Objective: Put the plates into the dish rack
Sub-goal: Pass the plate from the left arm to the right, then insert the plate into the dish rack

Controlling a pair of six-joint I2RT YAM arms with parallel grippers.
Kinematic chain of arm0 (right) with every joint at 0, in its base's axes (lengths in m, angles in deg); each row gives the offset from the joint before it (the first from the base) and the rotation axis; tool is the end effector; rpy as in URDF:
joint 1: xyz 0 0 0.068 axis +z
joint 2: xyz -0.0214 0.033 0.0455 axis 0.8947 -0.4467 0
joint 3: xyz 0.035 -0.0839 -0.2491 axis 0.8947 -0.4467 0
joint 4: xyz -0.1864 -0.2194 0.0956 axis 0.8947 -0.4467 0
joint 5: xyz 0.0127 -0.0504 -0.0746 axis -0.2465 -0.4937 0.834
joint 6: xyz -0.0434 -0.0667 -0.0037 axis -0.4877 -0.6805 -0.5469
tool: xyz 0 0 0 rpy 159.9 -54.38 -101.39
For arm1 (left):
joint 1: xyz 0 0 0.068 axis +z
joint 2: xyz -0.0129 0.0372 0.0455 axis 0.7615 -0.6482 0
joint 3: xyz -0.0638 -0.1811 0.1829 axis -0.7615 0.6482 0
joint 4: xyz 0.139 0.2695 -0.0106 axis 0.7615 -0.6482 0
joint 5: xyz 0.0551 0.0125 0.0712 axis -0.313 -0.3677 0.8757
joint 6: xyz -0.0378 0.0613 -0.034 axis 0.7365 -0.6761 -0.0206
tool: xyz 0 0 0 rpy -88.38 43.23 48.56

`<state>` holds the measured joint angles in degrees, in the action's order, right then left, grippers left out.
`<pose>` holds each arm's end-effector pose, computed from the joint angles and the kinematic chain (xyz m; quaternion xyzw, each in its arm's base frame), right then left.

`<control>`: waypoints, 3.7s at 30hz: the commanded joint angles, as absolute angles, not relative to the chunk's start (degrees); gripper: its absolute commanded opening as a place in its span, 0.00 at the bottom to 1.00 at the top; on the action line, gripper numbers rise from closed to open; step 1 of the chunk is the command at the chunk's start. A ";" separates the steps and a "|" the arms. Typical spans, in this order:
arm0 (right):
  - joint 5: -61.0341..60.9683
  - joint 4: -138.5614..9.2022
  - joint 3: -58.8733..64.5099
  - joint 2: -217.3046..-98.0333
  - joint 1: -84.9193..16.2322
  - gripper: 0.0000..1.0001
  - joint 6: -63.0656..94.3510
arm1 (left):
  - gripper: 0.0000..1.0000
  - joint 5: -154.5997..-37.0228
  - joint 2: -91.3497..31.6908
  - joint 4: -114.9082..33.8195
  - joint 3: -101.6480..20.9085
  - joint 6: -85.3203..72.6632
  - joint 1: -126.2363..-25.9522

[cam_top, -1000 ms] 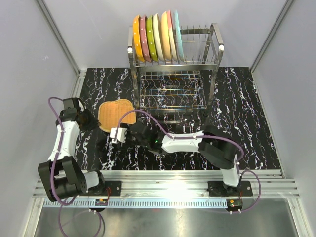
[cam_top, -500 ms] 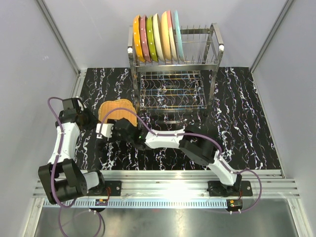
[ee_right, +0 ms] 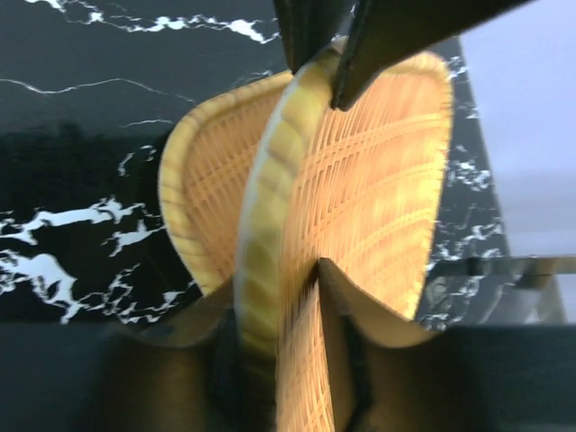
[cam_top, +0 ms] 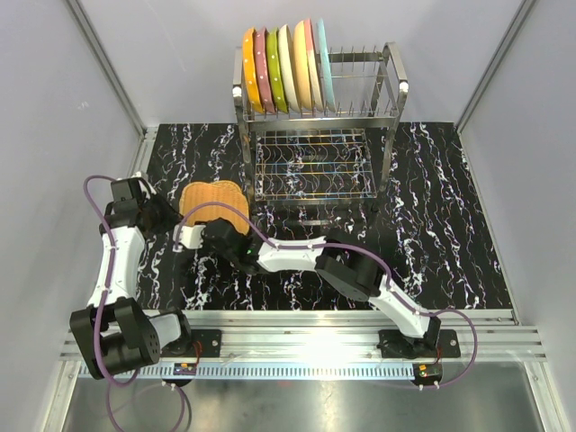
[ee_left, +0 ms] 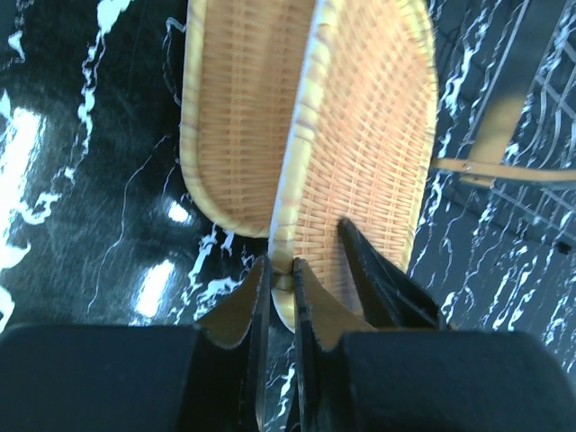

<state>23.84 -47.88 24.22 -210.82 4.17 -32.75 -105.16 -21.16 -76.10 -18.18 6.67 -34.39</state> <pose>0.2445 0.5438 0.1197 -0.6187 0.5377 0.0131 0.5726 0.2972 0.0593 0.2158 -0.2672 0.8915 -0.1709 0.3234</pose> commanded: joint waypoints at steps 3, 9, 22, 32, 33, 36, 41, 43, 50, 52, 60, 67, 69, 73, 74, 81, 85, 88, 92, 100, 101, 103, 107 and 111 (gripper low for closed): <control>27.65 -42.46 26.85 -210.36 4.64 0.22 -34.42 | 0.00 -108.03 -19.02 -73.23 -17.60 6.61 -34.39; 25.37 -39.66 21.95 -205.45 4.73 0.01 -31.61 | 0.15 -108.29 -18.41 -73.32 -17.68 6.44 -34.30; 24.57 -30.69 12.79 -199.20 5.00 0.00 -30.55 | 0.99 -108.56 -16.84 -73.67 -18.21 6.53 -30.44; 23.43 -28.57 5.42 -187.09 5.44 0.00 -27.30 | 0.99 -103.20 -11.29 -73.76 -18.21 6.44 -28.85; 22.65 -29.10 5.06 -185.59 5.52 0.00 -26.42 | 0.99 -102.76 -11.11 -74.02 -18.21 6.52 -28.77; 21.85 -31.38 3.56 -180.05 5.52 0.00 -23.08 | 0.99 -100.75 -10.94 -74.46 -19.00 6.18 -28.50; 20.62 -37.88 1.11 -167.68 5.52 0.00 -17.03 | 0.99 -96.17 -7.86 -75.34 -19.00 6.70 -28.06; 19.48 -42.08 1.10 -161.53 5.52 0.00 -15.61 | 0.99 -95.20 -7.60 -75.43 -19.00 6.79 -28.06; 23.68 -55.20 9.00 -149.72 4.30 0.00 -10.33 | 0.95 -99.24 -6.98 -73.68 -18.03 5.91 -27.97; 23.87 -58.70 13.63 -147.88 3.68 0.00 -9.46 | 0.99 -98.80 -6.81 -73.85 -18.21 5.91 -28.15; 28.52 -63.73 28.16 -148.04 -5.54 0.00 -7.79 | 0.99 -98.62 -6.01 -72.97 -17.16 6.17 -28.15; 30.73 -65.93 37.74 -151.90 -16.69 0.00 -5.95 | 0.99 -100.03 -6.63 -72.09 -16.54 6.26 -28.50; 30.11 -67.67 40.63 -153.13 -19.77 0.00 -4.54 | 0.99 -100.38 -7.24 -72.00 -16.45 6.17 -28.94; 22.39 -72.87 45.48 -158.13 -29.62 0.00 4.14 | 0.99 -101.52 -8.12 -71.48 -16.28 6.09 -29.47; 19.42 -73.57 46.27 -159.11 -32.42 0.00 4.95 | 0.99 -101.44 -8.30 -71.48 -16.36 6.17 -29.55; 8.41 -77.09 52.50 -166.49 -40.52 0.00 12.42 | 0.99 -102.05 -8.92 -71.21 -16.19 6.17 -30.26; 5.59 -78.67 55.94 -171.23 -42.46 0.00 13.57 | 0.99 -101.70 -8.83 -71.30 -16.10 6.09 -30.78; 4.62 -77.89 56.03 -173.35 -43.25 0.00 14.10 | 0.99 -101.35 -8.83 -71.30 -16.10 5.91 -31.05; 4.27 -75.43 55.41 -175.37 -43.26 0.00 13.31 | 0.99 -101.26 -8.83 -71.39 -16.19 5.91 -31.31; 5.76 -75.42 61.47 -180.03 -43.34 0.00 11.64 | 0.99 -102.40 -9.27 -70.95 -16.10 6.09 -31.49; 5.85 -76.03 63.05 -180.82 -43.26 0.00 11.81 | 0.99 -102.49 -9.35 -70.95 -16.10 6.17 -31.49; 6.29 -76.21 64.20 -181.70 -43.34 0.00 11.82 | 0.99 -102.58 -9.35 -70.86 -16.10 6.17 -31.49; 6.73 -76.56 65.61 -183.02 -43.34 0.00 12.78 | 0.99 -102.76 -9.62 -70.95 -16.01 6.17 -31.49; 6.55 -75.78 62.20 -182.15 -43.26 0.00 14.27 | 0.99 -102.84 -9.62 -70.95 -16.01 6.17 -31.49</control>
